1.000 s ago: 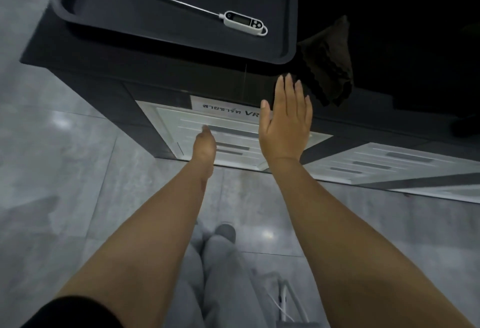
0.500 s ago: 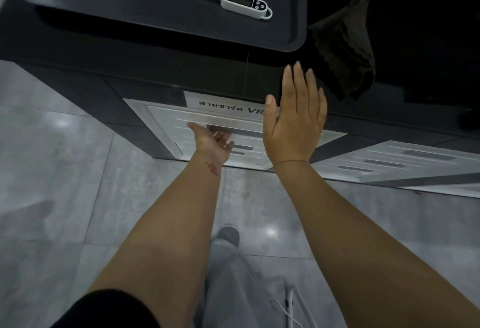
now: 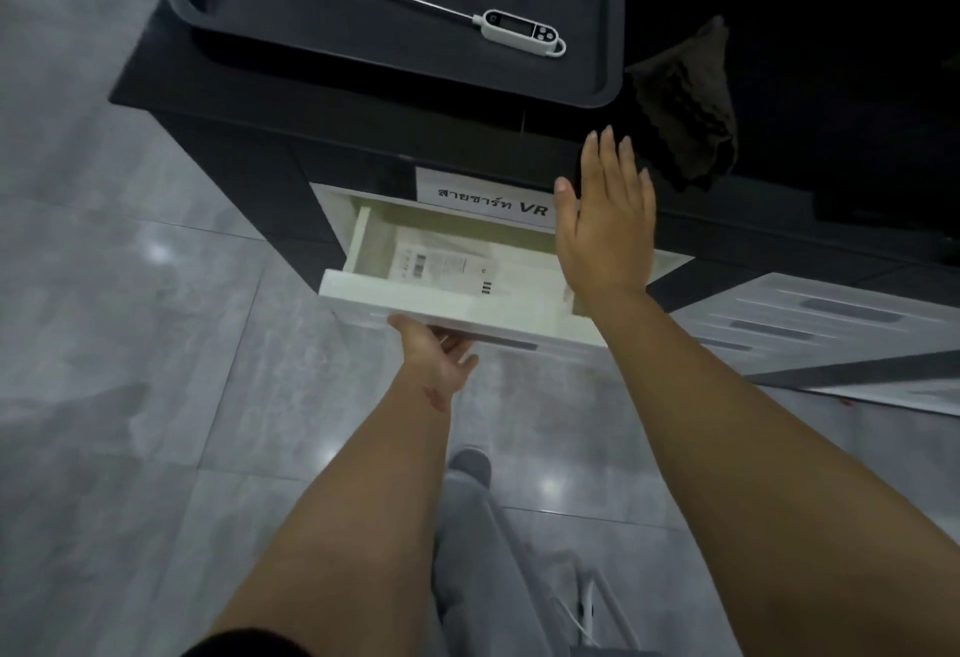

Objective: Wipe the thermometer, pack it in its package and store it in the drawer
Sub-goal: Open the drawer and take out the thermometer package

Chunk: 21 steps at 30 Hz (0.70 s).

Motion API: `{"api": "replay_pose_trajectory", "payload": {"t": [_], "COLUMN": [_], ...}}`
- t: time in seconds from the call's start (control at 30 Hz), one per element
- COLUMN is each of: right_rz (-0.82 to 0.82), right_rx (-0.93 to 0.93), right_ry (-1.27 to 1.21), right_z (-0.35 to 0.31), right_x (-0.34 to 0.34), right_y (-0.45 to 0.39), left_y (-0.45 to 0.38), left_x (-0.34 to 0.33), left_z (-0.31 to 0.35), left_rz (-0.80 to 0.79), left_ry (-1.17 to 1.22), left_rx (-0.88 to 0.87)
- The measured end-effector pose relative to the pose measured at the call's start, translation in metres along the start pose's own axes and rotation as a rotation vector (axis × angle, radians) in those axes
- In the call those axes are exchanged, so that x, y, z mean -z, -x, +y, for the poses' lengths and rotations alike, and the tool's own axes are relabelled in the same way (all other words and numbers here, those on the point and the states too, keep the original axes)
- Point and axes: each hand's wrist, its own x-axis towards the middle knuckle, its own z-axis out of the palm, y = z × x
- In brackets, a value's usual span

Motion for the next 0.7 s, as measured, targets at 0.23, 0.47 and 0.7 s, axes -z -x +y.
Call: {"api": "replay_pose_trajectory", "payload": {"t": [0.23, 0.47, 0.7], "right_rz": [-0.048, -0.009, -0.295], "right_rx": [0.01, 0.009, -0.06], "right_ry": [0.026, 0.106, 0.039], "right_z": [0.002, -0.007, 0.001], "right_x": [0.001, -0.002, -0.017], "right_y": [0.0, 0.049, 0.102], "left_y": [0.009, 0.029, 0.053], "left_x": [0.019, 0.006, 0.0], "left_z": [-0.012, -0.001, 0.028], "left_rz": [0.057, 0.267, 0.649], "left_ry": [-0.002, -0.238, -0.754], "left_rx": [0.005, -0.056, -0.627]}}
